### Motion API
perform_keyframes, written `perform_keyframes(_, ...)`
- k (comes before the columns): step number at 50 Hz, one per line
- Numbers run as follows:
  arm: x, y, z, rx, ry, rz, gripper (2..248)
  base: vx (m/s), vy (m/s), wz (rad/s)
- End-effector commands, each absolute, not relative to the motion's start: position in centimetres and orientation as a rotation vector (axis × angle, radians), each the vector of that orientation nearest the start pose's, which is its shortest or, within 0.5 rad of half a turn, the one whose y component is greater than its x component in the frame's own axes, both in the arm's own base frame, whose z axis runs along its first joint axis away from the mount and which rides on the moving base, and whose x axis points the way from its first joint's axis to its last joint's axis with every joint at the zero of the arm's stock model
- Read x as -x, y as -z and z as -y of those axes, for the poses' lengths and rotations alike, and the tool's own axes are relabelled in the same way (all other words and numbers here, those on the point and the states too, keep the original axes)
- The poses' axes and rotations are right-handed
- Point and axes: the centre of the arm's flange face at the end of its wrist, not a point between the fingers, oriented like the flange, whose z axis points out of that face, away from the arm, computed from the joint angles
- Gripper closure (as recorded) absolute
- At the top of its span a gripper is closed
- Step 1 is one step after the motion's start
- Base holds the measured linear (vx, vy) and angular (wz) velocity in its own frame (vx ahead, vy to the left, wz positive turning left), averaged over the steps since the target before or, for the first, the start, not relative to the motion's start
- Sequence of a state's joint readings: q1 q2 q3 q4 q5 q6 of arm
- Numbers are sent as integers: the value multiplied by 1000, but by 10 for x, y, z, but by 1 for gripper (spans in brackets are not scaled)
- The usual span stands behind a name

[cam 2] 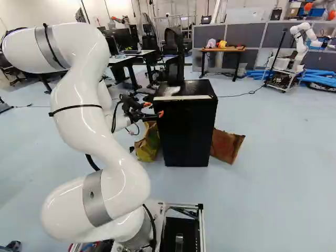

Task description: Grab a drink from the fridge

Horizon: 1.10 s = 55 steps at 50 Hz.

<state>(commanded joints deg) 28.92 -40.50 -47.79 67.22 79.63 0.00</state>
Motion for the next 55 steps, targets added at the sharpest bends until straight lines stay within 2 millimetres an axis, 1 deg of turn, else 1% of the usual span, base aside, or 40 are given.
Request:
perform_keyframes(31,-481,-244,-168,2452,2261,-1025,3,0,0,0)
perform_keyframes(55,-485,-243,-165,2446,2266,-1118,3,0,0,0)
